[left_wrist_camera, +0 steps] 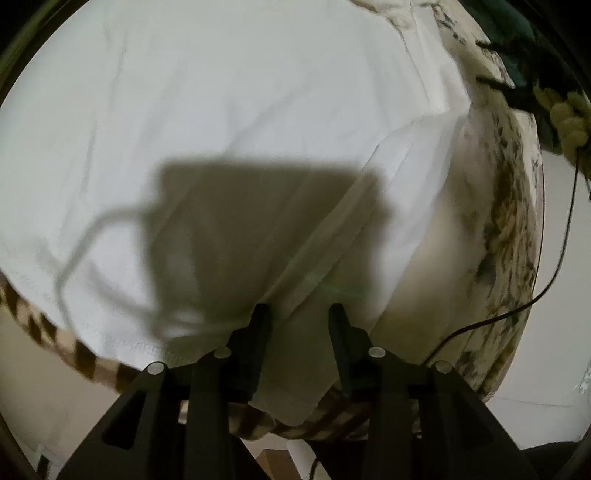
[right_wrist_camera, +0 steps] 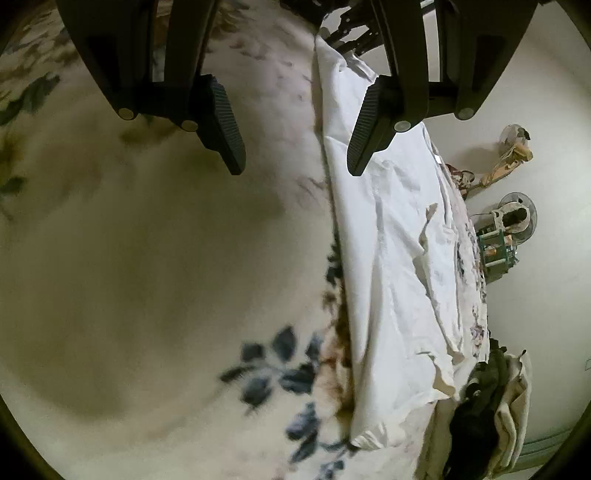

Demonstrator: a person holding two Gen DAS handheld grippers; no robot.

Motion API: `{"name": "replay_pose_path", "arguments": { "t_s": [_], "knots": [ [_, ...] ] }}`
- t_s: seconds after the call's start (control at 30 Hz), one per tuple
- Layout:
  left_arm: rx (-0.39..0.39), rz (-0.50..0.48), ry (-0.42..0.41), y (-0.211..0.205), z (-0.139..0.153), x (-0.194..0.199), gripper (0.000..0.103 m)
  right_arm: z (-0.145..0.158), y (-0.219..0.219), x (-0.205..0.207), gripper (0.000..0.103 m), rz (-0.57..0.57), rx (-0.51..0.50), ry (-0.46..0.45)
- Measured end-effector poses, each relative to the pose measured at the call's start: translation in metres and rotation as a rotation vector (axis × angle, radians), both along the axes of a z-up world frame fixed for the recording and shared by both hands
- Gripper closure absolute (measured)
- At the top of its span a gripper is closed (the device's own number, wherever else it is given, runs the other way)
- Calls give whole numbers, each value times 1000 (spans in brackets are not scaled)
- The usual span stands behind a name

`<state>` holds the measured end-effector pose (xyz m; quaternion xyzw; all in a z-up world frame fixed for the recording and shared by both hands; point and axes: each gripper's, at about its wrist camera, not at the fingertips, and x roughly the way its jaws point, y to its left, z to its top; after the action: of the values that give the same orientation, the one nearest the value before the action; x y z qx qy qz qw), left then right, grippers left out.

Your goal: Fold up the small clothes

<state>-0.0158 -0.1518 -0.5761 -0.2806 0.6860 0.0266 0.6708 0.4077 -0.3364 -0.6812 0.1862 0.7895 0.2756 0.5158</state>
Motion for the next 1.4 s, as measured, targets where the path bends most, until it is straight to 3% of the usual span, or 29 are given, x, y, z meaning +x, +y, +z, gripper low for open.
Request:
{"name": "replay_pose_path", "arguments": {
  "t_s": [0.07,0.13,0.23,0.37,0.4,0.43,0.5,0.7,1.07,1.2,1.4],
  "knots": [
    [24,12,-28,6,11,-4,71,0,-1,-1,44,-6,12,7],
    [28,11,-36,10,10,-6,45,1,-2,-1,44,-4,18,6],
    [18,-7,-7,6,-11,-6,44,-1,0,-2,44,-12,28,11],
    [67,-50,-13,-4,-13,0,44,-1,8,-7,44,6,40,15],
    [75,-50,-29,-6,-10,-1,49,-1,10,-8,44,14,41,15],
    [88,-57,-57,-9,-5,-3,73,-2,10,-9,44,19,42,15],
    [134,-99,-57,-19,0,-7,97,-2,12,-9,44,20,42,16],
    [158,-84,-109,-30,28,-16,102,-3,12,-4,44,10,37,11],
    [103,46,-275,14,116,-25,103,-2,28,29,44,-26,36,-23],
    [111,85,-314,32,131,-17,103,-6,33,52,44,-96,30,-78],
    [102,134,-338,54,134,-20,103,-24,46,85,44,-222,56,-88]
  ]
}}
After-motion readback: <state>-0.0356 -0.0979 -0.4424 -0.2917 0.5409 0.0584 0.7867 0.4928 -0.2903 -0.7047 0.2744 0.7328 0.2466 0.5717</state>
